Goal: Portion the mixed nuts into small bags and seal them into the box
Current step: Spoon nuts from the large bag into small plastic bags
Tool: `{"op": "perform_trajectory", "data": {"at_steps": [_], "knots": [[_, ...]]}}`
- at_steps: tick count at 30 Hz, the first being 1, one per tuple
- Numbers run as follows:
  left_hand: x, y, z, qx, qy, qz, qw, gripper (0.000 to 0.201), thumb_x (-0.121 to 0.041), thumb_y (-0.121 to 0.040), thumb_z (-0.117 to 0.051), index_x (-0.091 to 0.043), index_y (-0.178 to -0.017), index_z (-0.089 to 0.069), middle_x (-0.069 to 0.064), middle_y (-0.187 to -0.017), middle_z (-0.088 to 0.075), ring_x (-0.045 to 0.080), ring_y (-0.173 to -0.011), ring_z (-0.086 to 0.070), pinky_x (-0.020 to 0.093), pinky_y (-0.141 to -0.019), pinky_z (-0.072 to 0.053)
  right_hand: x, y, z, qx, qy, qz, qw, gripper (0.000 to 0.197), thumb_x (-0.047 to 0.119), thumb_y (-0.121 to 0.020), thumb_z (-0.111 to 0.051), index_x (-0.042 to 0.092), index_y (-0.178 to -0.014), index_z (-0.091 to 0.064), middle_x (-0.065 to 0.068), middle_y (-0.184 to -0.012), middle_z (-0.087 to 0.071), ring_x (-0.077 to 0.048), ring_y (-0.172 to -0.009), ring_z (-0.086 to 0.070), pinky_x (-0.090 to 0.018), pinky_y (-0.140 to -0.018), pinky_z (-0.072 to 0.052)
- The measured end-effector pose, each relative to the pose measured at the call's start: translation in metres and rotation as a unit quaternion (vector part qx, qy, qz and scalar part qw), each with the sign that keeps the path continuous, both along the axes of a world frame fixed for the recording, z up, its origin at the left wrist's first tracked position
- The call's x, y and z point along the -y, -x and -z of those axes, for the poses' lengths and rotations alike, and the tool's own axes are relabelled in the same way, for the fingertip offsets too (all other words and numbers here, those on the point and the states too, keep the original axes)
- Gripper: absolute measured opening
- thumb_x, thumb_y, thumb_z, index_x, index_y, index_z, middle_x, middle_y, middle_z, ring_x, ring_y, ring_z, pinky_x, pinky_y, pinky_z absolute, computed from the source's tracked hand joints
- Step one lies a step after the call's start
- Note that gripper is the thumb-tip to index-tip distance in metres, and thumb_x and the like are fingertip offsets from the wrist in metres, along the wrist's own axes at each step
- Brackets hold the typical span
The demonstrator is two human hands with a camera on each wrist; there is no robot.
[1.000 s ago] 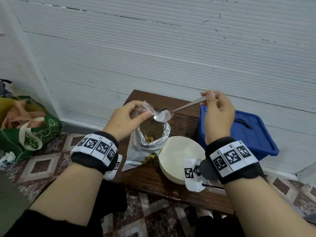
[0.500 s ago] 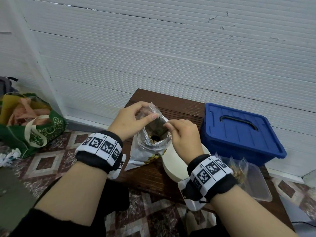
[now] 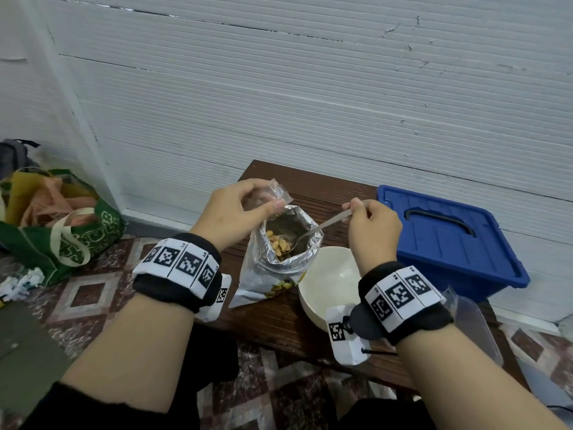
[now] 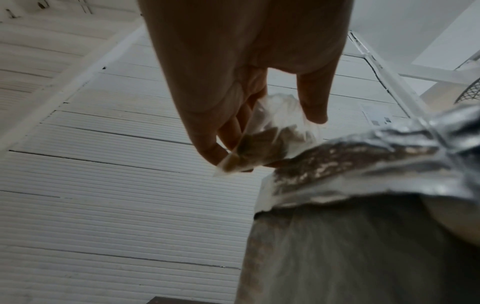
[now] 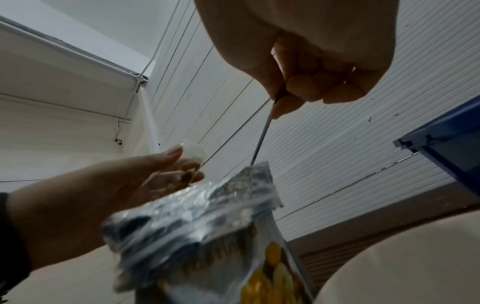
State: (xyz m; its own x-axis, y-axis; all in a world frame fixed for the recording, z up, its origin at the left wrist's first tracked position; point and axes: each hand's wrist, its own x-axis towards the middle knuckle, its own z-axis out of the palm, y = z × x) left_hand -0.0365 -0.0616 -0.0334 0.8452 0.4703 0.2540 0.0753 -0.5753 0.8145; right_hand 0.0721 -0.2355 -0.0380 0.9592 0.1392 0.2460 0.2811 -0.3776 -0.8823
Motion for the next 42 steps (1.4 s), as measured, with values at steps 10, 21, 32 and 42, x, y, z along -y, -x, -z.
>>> {"op": "perform_trajectory", "data": {"at_steps": [10,21,32,42], "knots": [[-0.01,0.009,-0.001,-0.026,0.016,0.015,0.999,0.042,-0.054,-0.067,-0.071,-0.037,-0.105,-0.063,-0.014,-0.094,-0.068,0.0,-0.093,-0.062,0.016,-0.081,-0.048,0.009,-0.019,-0.023,-0.011,-0.043,0.049,0.998,0.029,0.02,-0.099,-0.045,0.011,-0.086,-0.07,-0.004,-0.082,-0.063,-0.005,-0.062,-0.05,-0.015,-0.055,-0.038],[-0.005,0.004,0.0,-0.055,0.006,0.036,0.998,0.045,-0.039,-0.07,-0.081,-0.028,-0.111,-0.067,-0.015,-0.093,-0.067,-0.004,-0.088,-0.061,0.003,-0.073,-0.045,0.005,-0.026,-0.045,0.002,-0.07,0.028,0.997,0.029,0.02,-0.098,-0.046,0.014,-0.082,-0.07,0.007,-0.066,-0.056,-0.006,-0.058,-0.046,-0.024,-0.062,-0.039],[0.003,-0.003,-0.001,-0.009,-0.002,0.011,1.0,0.027,-0.044,-0.075,-0.075,-0.032,-0.098,-0.065,-0.019,-0.094,-0.065,-0.006,-0.087,-0.057,0.01,-0.072,-0.043,-0.01,0.002,-0.049,0.147,-0.16,-0.169,0.961,0.02,0.016,-0.099,-0.049,0.014,-0.091,-0.068,0.007,-0.077,-0.062,0.002,-0.07,-0.055,-0.011,-0.069,-0.041],[-0.003,-0.003,0.0,-0.011,0.002,-0.001,1.0,0.023,-0.04,-0.081,-0.07,-0.029,-0.099,-0.06,-0.014,-0.091,-0.063,-0.006,-0.08,-0.056,-0.002,-0.061,-0.04,0.004,-0.009,-0.034,0.157,-0.157,-0.037,0.974,0.027,0.021,-0.1,-0.046,0.026,-0.078,-0.06,0.014,-0.068,-0.054,0.005,-0.06,-0.046,-0.01,-0.059,-0.036]]}}
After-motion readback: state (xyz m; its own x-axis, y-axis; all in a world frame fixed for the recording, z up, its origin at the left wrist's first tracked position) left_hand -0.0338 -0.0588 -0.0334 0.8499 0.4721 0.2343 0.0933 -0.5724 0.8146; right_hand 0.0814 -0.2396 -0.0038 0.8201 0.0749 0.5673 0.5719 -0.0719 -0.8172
